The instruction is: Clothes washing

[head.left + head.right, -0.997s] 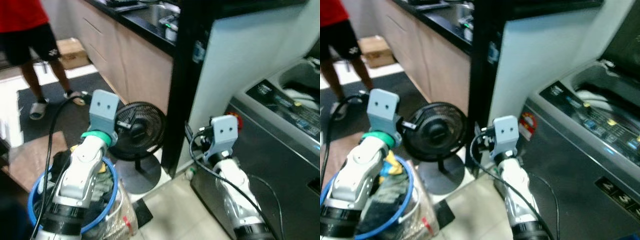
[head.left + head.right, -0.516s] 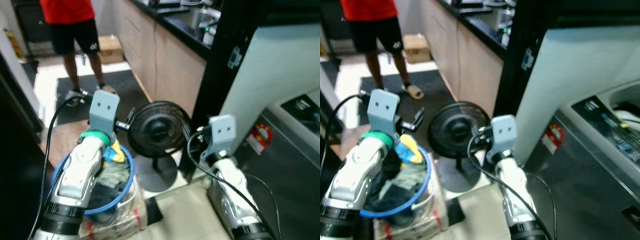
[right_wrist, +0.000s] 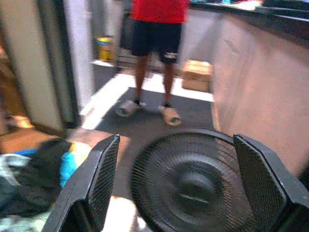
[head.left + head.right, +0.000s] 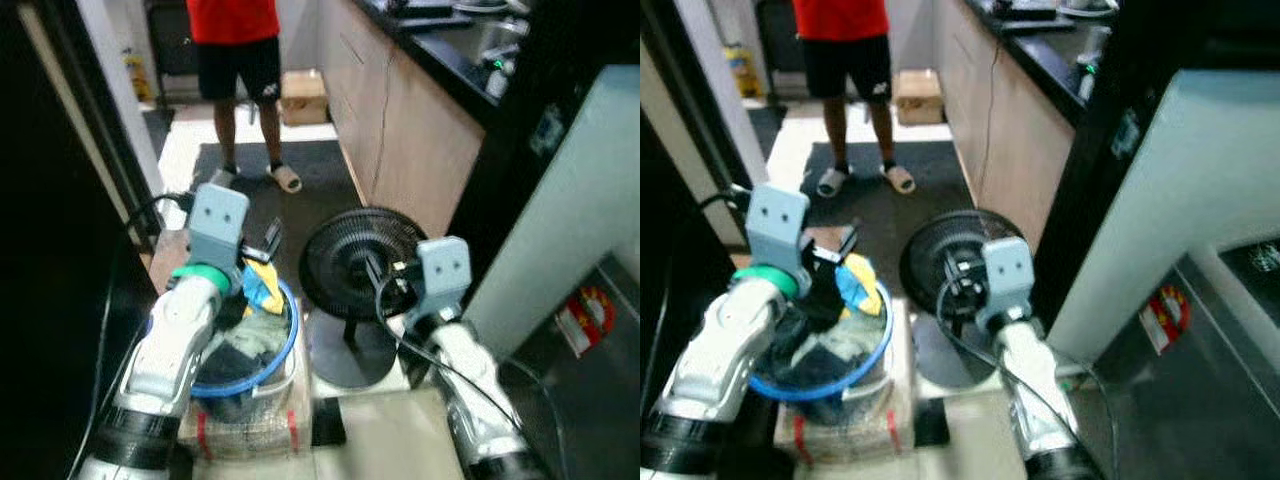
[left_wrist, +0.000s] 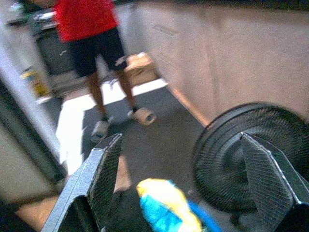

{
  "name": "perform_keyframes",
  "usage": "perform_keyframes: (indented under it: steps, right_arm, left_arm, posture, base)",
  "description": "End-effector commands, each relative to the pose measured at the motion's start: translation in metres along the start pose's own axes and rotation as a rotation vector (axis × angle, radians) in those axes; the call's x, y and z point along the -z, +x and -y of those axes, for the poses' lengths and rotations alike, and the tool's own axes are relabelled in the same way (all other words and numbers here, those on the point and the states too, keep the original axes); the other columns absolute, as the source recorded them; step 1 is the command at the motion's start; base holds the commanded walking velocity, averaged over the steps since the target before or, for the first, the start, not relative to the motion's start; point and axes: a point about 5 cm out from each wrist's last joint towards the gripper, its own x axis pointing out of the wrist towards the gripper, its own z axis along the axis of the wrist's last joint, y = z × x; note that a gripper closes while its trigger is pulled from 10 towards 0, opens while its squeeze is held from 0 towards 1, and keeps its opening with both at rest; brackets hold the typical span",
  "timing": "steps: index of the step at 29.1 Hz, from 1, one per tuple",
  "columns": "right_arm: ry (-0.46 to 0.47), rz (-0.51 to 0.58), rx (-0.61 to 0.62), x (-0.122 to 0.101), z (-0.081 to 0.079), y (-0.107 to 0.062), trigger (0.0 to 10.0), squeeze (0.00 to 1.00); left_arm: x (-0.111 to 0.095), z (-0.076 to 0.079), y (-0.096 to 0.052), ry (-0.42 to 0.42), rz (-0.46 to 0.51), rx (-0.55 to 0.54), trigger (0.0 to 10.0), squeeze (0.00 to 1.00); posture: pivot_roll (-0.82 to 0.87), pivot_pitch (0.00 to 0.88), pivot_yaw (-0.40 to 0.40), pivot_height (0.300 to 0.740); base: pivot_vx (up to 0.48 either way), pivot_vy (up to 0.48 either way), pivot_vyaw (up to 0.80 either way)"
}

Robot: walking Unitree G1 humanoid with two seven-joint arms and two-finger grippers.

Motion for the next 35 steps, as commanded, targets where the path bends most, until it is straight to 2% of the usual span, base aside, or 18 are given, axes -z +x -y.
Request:
perform_keyframes:
  steps: [1, 14, 16, 21, 24, 35]
  right_arm:
    - [0.004, -0.021, -0.011, 0.0056, -0.0039, -0.0032, 10.0, 0.0]
    - [0.031, -0.024, 0.015, 0.0077, -0.0028, -0.0038, 10.0, 0.0]
    - [0.045, -0.021, 0.025, 0.0073, -0.0024, -0.0037, 10.0, 0.0]
    - [0.08, -0.006, 0.019, 0.0052, -0.0058, -0.0036, 10.0, 0.0]
    - [0.074, -0.007, 0.005, 0.0063, -0.0101, -0.0048, 10.0, 0.0]
    - [0.069, -0.013, 0.005, 0.0077, -0.0097, -0.0047, 10.0, 0.0]
  left_arm:
    - [0.0034, 0.0004, -0.0011, 0.01, -0.017, -0.001, 10.0, 0.0]
    - [0.0052, -0.0012, -0.0006, 0.022, -0.023, -0.011, 10.0, 0.0]
    - [0.0056, -0.0016, -0.0005, 0.024, -0.024, -0.014, 10.0, 0.0]
    - [0.0076, -0.0024, 0.0006, 0.034, -0.029, -0.027, 10.0, 0.0]
    - [0.0082, -0.0024, 0.0009, 0.034, -0.032, -0.031, 10.0, 0.0]
    - [0.0082, -0.0023, 0.0013, 0.033, -0.033, -0.03, 10.0, 0.0]
  posture:
    - [0.1, 0.002, 0.013, 0.733]
    - [0.1, 0.008, 0.02, 0.733]
    - [0.1, 0.008, 0.022, 0.733]
    - [0.1, 0.009, 0.024, 0.733]
    - [0.1, 0.01, 0.025, 0.733]
    - [0.1, 0.009, 0.025, 0.733]
  base:
    - [0.0, 0.0, 0.79]
    - [0.0, 0.0, 0.77]
    - [0.0, 0.0, 0.0]
    - [0.354, 0.0, 0.0]
    - [0.48, 0.0, 0.0]
    - [0.48, 0.0, 0.0]
